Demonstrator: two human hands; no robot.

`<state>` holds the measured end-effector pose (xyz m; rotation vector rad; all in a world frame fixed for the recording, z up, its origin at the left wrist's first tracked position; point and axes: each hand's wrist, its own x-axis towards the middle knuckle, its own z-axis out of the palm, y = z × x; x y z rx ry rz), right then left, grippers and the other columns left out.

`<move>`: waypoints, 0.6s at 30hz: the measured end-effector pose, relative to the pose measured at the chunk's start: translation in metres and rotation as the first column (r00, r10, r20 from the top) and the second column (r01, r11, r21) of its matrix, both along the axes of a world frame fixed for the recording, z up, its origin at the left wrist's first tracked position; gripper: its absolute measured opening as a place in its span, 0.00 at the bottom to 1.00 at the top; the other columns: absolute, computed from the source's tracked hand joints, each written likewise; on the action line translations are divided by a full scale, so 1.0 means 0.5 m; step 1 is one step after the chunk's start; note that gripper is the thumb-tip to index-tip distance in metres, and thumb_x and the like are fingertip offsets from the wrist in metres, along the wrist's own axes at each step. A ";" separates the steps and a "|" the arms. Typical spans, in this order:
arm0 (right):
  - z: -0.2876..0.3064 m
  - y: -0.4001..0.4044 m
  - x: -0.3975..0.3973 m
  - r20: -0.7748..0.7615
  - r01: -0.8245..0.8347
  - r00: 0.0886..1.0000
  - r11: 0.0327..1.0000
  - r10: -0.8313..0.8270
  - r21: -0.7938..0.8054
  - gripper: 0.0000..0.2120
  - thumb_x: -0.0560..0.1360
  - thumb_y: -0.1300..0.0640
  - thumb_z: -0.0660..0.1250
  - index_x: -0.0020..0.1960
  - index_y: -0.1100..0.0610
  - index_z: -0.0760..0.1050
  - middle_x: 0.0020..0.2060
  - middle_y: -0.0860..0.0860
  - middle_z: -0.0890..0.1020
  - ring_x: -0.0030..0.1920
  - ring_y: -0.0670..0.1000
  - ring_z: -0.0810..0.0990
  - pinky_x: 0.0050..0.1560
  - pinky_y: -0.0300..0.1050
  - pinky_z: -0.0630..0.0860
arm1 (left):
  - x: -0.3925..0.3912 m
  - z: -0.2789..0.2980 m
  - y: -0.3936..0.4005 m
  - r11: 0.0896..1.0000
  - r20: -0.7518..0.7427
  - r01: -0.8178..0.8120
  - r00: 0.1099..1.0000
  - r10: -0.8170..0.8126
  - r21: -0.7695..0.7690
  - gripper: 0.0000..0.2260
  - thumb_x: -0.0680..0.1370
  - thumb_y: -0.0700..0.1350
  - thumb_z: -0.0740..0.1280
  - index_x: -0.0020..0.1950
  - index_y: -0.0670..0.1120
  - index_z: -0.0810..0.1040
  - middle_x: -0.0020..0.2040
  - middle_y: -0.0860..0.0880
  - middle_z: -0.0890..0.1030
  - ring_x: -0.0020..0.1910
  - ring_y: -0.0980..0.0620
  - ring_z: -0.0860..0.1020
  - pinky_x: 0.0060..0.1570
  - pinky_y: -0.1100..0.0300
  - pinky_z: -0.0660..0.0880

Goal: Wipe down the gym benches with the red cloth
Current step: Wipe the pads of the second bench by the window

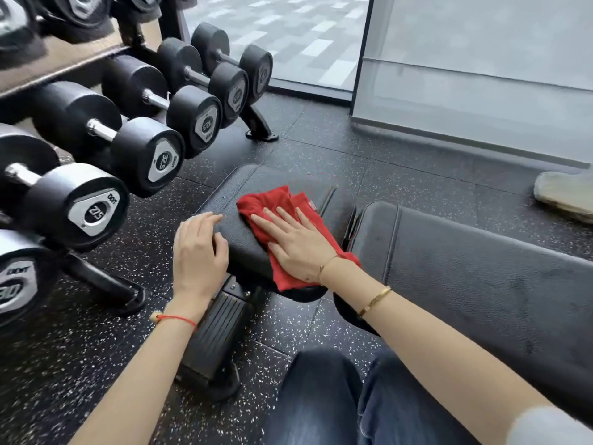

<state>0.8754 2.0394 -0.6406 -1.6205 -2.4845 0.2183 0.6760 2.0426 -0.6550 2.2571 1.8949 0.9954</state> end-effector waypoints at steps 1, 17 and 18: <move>-0.005 -0.020 0.007 0.002 -0.048 0.999 0.999 0.048 0.023 0.26 0.81 0.51 0.51 0.78 0.44 0.49 0.78 0.46 0.55 0.78 0.51 0.51 0.77 0.53 0.42 | 0.001 -0.003 0.000 1.000 -0.007 -0.008 1.000 0.008 -0.019 0.14 0.77 0.36 0.64 0.62 0.40 0.77 0.62 0.41 0.78 0.64 0.41 0.74 0.69 0.44 0.67; 0.001 0.092 -0.072 -0.028 -0.029 0.999 0.998 0.028 -0.048 0.27 0.81 0.51 0.51 0.78 0.44 0.48 0.78 0.47 0.52 0.78 0.51 0.48 0.77 0.53 0.40 | -0.015 -0.019 -0.004 0.998 0.019 0.009 1.000 -0.008 -0.068 0.15 0.77 0.37 0.65 0.63 0.41 0.78 0.64 0.43 0.77 0.66 0.44 0.72 0.69 0.47 0.68; -0.002 0.076 -0.068 -0.029 -0.063 0.998 0.998 0.063 -0.027 0.27 0.81 0.50 0.51 0.78 0.43 0.48 0.78 0.46 0.53 0.78 0.51 0.49 0.77 0.53 0.40 | -0.017 -0.020 -0.006 0.998 0.021 0.007 1.000 -0.006 -0.064 0.15 0.77 0.37 0.65 0.63 0.41 0.78 0.64 0.43 0.77 0.66 0.44 0.72 0.69 0.48 0.68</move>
